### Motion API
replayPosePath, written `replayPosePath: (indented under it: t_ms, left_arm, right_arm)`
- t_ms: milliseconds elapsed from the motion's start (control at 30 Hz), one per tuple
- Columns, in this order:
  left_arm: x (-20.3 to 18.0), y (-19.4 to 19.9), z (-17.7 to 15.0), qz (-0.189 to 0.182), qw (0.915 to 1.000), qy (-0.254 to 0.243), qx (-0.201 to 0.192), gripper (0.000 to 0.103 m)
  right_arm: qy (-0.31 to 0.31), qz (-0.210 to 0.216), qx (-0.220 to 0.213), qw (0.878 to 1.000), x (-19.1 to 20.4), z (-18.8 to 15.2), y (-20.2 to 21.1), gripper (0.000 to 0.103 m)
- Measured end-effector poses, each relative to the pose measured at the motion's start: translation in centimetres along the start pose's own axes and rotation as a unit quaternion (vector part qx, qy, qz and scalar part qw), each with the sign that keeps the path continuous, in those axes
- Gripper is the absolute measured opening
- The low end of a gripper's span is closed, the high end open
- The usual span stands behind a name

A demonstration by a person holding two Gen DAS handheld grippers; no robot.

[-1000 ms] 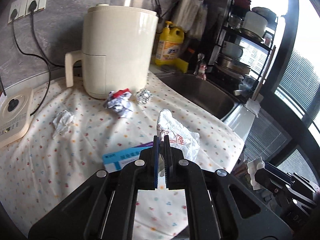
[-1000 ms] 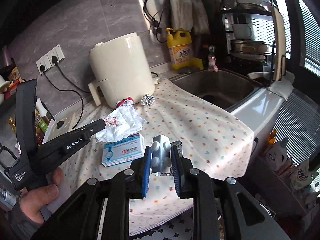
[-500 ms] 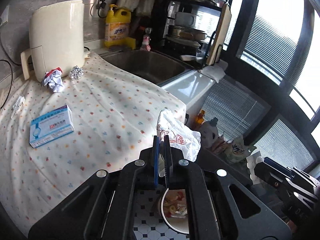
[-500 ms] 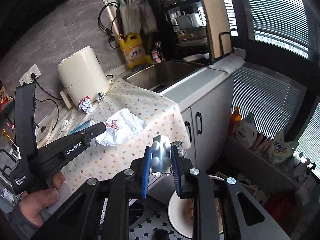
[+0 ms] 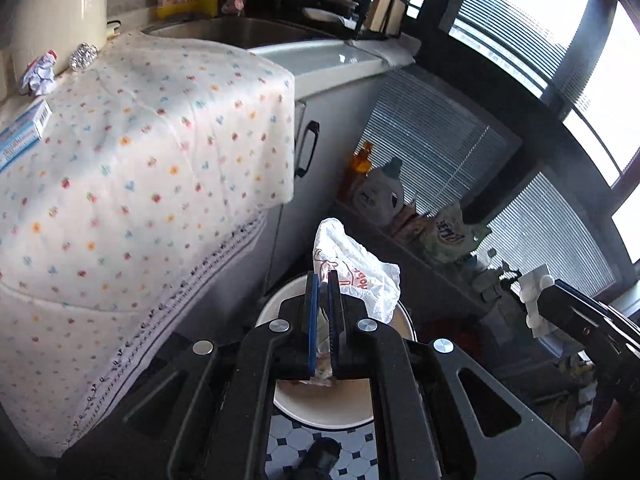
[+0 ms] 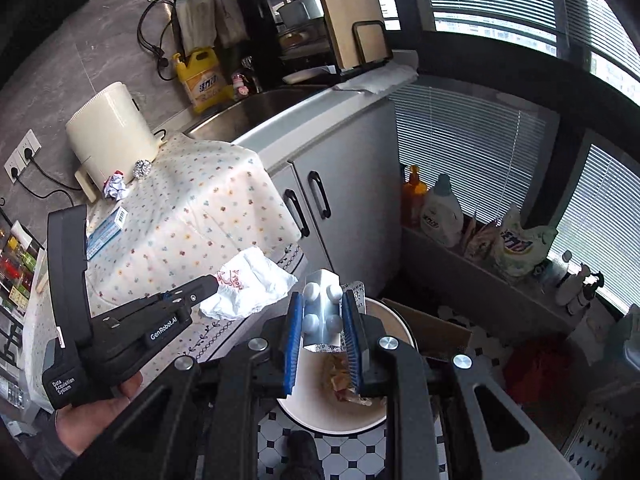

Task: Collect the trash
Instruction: 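Carry the bag and blister over the white bin and open both grippers, then bring both tools back to the counter trash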

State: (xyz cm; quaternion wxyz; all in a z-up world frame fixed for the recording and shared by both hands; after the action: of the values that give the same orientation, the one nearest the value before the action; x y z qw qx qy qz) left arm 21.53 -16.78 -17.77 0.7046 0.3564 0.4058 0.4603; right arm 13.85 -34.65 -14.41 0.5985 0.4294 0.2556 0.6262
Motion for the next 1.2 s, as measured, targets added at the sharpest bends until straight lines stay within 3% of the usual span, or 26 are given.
replayPosePath:
  t_ms: [200, 300, 467, 733, 800, 833, 867, 1100, 1200]
  left_arm:
    - [-1.6, -3.4, -1.9, -0.023, 0.9986, -0.012, 0.046, 0.008]
    - [-1.9, -4.3, -2.2, -0.031, 0.9978, -0.015, 0.057, 0.025]
    - [-0.8, -3.3, -1.6, -0.02, 0.999, -0.003, 0.039, 0.048]
    - [1.9, 0.7, 0.6, 0.002, 0.9999, 0.007, -0.008, 0.063]
    - [2.7, 1.9, 1.1, 0.007, 0.9997, 0.011, -0.019, 0.064]
    - [3.1, 2.4, 1.3, 0.01, 0.9996, 0.013, -0.024, 0.065]
    - [3.5, 3.0, 1.6, 0.013, 0.9994, 0.015, -0.029, 0.067]
    - [6.6, 7.0, 3.1, 0.033, 0.997, 0.026, -0.065, 0.078]
    - [8.3, 9.3, 3.8, 0.043, 0.9942, 0.038, -0.091, 0.087]
  right_arm:
    - [-0.01, -0.009, 0.014, 1.0, -1.3, -1.4, -0.9, 0.02]
    - [-0.015, -0.014, 0.019, 1.0, -1.7, -1.9, -1.3, 0.02]
    - [-0.017, -0.014, 0.022, 1.0, -1.6, -1.9, -1.6, 0.02]
    - [-0.004, 0.003, 0.014, 1.0, 0.7, 0.0, -1.8, 0.022]
    - [-0.003, 0.005, 0.009, 1.0, 1.3, 0.5, -1.6, 0.035]
    - [-0.005, 0.004, -0.002, 1.0, 1.7, 0.7, -1.2, 0.051]
    - [-0.005, 0.003, -0.009, 1.0, 2.0, 1.0, -1.0, 0.057]
    - [0.01, 0.017, -0.029, 0.999, 5.1, 3.6, 0.1, 0.061]
    - [0.023, 0.024, -0.045, 0.998, 7.1, 4.7, 0.8, 0.071]
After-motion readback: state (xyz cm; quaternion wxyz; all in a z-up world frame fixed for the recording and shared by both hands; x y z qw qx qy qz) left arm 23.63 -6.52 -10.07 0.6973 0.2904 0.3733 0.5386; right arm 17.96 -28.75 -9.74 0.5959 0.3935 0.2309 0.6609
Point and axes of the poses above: each gripper's, at about its wrist camera, not at the fingertips, and y roughly against the way its jaws point, x to its left, z to its top, the point moved 2 cm from there along -y, roughly the way its jaws point, and after that the axes turned 11 degrees about x, right-handed, at the moved point
